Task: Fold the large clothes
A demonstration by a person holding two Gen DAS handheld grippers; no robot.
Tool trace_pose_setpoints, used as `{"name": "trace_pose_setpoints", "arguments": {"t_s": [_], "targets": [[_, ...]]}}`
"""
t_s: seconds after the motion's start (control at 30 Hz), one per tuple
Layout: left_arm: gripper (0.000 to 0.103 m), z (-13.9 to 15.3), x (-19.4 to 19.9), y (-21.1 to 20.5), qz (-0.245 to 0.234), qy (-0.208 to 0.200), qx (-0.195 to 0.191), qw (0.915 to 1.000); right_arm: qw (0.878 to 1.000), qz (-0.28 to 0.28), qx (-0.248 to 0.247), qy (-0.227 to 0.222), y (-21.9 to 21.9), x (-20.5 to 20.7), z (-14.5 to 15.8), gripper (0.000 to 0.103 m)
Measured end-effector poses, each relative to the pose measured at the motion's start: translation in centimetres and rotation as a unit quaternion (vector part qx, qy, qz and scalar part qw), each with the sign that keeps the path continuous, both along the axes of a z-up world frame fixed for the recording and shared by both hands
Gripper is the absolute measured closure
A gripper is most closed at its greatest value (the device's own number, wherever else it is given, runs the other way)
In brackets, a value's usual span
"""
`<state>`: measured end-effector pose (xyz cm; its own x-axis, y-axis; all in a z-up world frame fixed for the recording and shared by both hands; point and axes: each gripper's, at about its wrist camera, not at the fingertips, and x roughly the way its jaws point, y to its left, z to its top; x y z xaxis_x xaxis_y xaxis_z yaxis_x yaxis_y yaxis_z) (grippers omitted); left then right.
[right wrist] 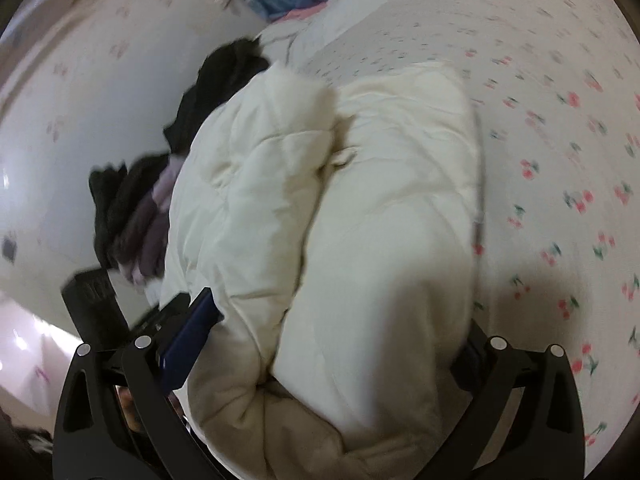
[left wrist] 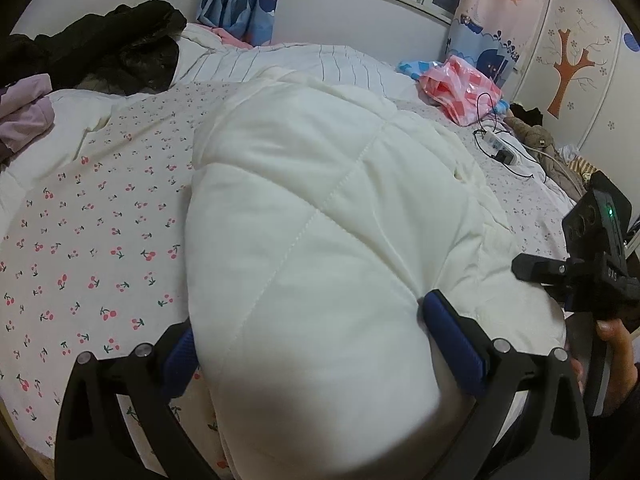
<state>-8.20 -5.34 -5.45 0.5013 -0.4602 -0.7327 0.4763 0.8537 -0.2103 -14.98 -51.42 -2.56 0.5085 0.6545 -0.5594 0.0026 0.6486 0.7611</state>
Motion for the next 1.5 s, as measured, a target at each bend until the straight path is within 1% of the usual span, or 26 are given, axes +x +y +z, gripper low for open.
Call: {"name": "trace_pose_setpoints", "arguments": {"t_s": [0.17, 0.23, 0.27, 0.3, 0.33, 0.37, 0.43, 0.5, 0.53, 0.57, 0.63, 0.67, 0.7, 0.77, 0.83, 0.9, 0.93, 0.97, 1.03, 1.07, 1.1, 1.17, 1.2, 1.27, 1.4, 1.5], "targets": [[0.006, -0.4, 0.4, 0.3, -0.001, 0.011, -0.018, 0.9998, 0.999, -0.009, -0.01, 0.034, -0.6, 0.8, -1.1, 0.006], [0.006, -0.9, 1.2, 0.9, -0.005, 0.032, -0.045, 0.9985, 0.998, -0.003, 0.034, 0.057, -0.1, 1.8, -2.5, 0.006], [0.006, -1.0, 1.7, 1.3, -0.009, 0.04, -0.058, 0.9975, 0.995, 0.01, 0.072, 0.064, 0.4, 2.6, -3.3, 0.006], [0.008, -0.7, 1.8, 1.7, -0.015, 0.04, -0.071, 0.9965, 0.991, 0.042, 0.113, 0.055, 1.6, 3.8, -3.5, 0.006], [0.011, -0.2, 1.6, 1.9, -0.018, 0.028, -0.073, 0.9968, 0.99, 0.055, 0.119, 0.048, 2.4, 4.5, -3.1, 0.006], [0.017, 1.0, 1.0, 2.1, -0.02, -0.011, -0.056, 0.9982, 0.99, 0.067, 0.117, 0.034, 3.4, 5.2, -2.2, 0.006], [0.018, 3.4, 0.0, 3.4, 0.0, -0.078, -0.042, 0.9961, 0.988, 0.098, 0.119, -0.014, 5.4, 6.5, 0.5, 0.006], [0.018, 5.0, 0.0, 5.4, 0.029, -0.101, -0.051, 0.9932, 0.984, 0.125, 0.12, -0.039, 7.4, 7.8, 1.7, 0.006], [0.019, 5.4, 0.2, 6.4, 0.044, -0.102, -0.05, 0.9925, 0.985, 0.132, 0.107, -0.033, 8.4, 8.5, 1.6, 0.006], [0.019, 5.1, 0.7, 7.2, 0.059, -0.09, -0.034, 0.9937, 0.987, 0.137, 0.088, -0.019, 9.4, 9.3, 0.9, 0.006], [0.015, 2.3, 2.5, 7.7, 0.074, -0.026, 0.016, 0.9968, 0.989, 0.142, 0.026, 0.014, 11.3, 10.6, -1.7, 0.006], [0.009, 0.1, 3.3, 8.0, 0.086, 0.004, 0.036, 0.9956, 0.989, 0.144, 0.022, 0.023, 11.8, 10.8, -2.9, 0.006], [0.007, -1.3, 3.5, 8.9, 0.092, 0.015, 0.018, 0.9955, 0.989, 0.143, 0.023, 0.017, 11.9, 10.6, -3.4, 0.006], [0.007, -1.5, 3.3, 9.9, 0.082, 0.033, -0.014, 0.996, 0.991, 0.133, 0.023, 0.012, 11.3, 9.6, -2.9, 0.006], [0.007, -0.1, 2.9, 10.2, 0.08, 0.035, -0.006, 0.9962, 0.993, 0.112, 0.024, 0.014, 10.0, 8.3, -2.3, 0.006], [0.007, 1.4, 2.0, 10.1, 0.099, 0.014, 0.025, 0.9947, 0.997, 0.081, 0.006, 0.012, 7.9, 6.5, -1.2, 0.006], [0.007, 2.0, 1.4, 9.9, 0.106, 0.002, 0.04, 0.9936, 0.998, 0.066, -0.012, 0.01, 7.2, 5.6, -0.5, 0.006], [0.007, 2.8, 0.4, 9.6, 0.113, -0.016, 0.068, 0.9911, 0.997, 0.039, -0.064, 0.0, 6.6, 4.1, 1.2, 0.006], [0.007, 3.9, -0.9, 9.2, 0.118, -0.039, 0.112, 0.986, 0.986, 0.014, -0.162, -0.033, 6.9, 1.5, 4.3, 0.006], [0.007, 4.3, -1.5, 8.9, 0.119, -0.044, 0.135, 0.9826, 0.971, 0.006, -0.229, -0.063, 8.0, -0.2, 6.5, 0.006], [0.007, 4.6, -1.8, 9.0, 0.12, -0.046, 0.149, 0.9804, 0.958, 0.003, -0.274, -0.08, 9.2, -1.4, 7.9, 0.006], [0.007, 5.1, -3.2, 9.1, 0.126, -0.05, 0.16, 0.9778, 0.939, 0.005, -0.332, -0.09, 12.2, -3.2, 9.5, 0.006], [0.007, 5.5, -3.7, 8.9, 0.13, -0.052, 0.157, 0.9776, 0.931, 0.008, -0.35, -0.101, 13.2, -4.2, 10.1, 0.006], [0.007, 6.3, -4.9, 9.1, 0.138, -0.056, 0.146, 0.9781, 0.925, 0.003, -0.363, -0.114, 14.6, -5.2, 10.7, 0.006], [0.007, 7.5, -6.7, 9.2, 0.143, -0.071, 0.159, 0.9742, 0.917, 0.004, -0.379, -0.123, 18.2, -6.7, 11.2, 0.006], [0.007, 8.1, -7.2, 9.7, 0.148, -0.074, 0.147, 0.9752, 0.915, 0.014, -0.385, -0.121, 20.5, -6.8, 11.8, 0.006]]}}
